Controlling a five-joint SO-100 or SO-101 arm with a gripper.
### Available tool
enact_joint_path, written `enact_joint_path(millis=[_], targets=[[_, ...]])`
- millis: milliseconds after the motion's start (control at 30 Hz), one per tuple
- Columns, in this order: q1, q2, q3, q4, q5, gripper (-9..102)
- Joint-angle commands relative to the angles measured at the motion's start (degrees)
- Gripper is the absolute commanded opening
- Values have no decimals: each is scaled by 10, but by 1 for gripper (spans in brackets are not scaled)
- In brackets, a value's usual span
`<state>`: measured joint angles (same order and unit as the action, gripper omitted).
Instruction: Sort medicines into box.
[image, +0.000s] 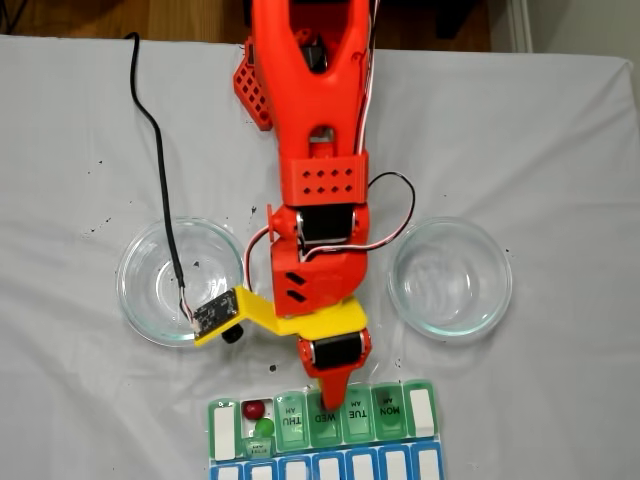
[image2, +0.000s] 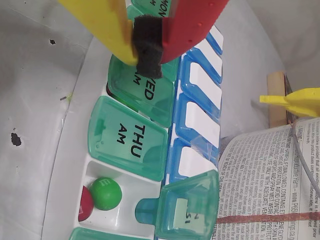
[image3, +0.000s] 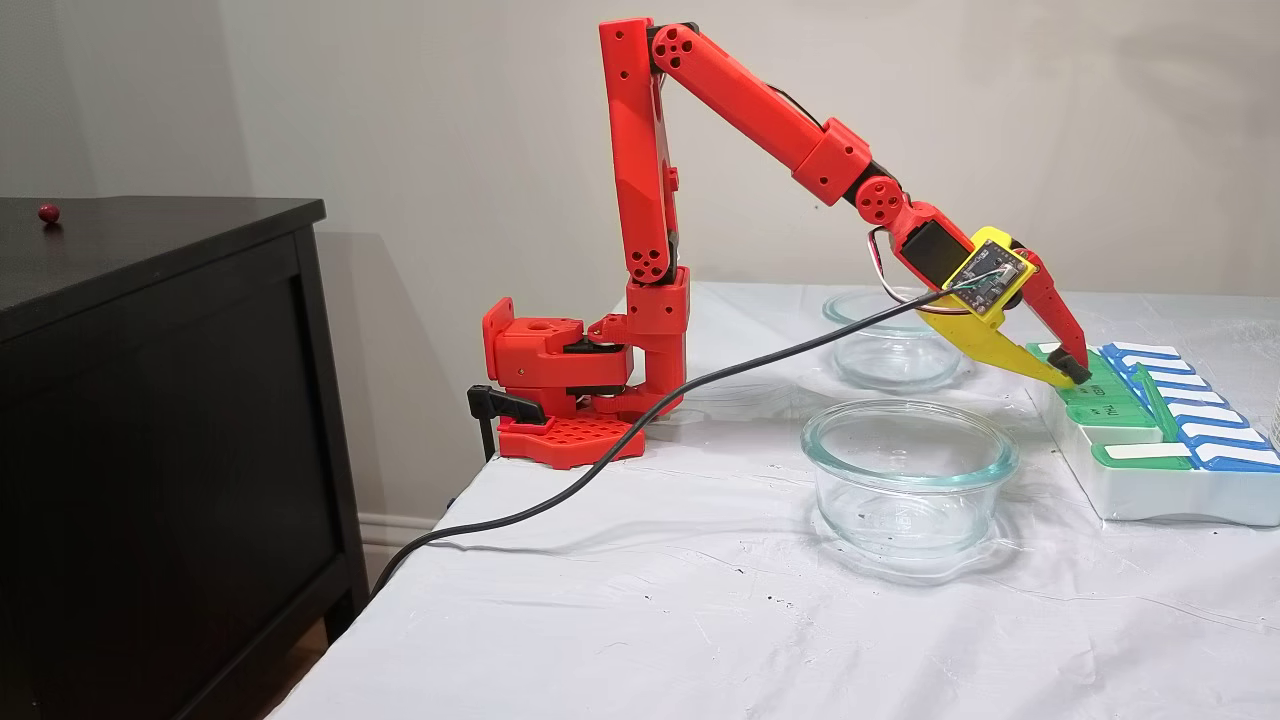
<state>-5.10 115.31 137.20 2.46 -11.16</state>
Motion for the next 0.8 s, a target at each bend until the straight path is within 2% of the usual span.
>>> enact_joint_path(millis=[0,467,633,767], targets=[[-7,5,-7,4,-5,0],[-9,-28,-10,-28,-10,0],[-2,55,2,-45,-24,0],[50,171,-11,-28,-73,0]])
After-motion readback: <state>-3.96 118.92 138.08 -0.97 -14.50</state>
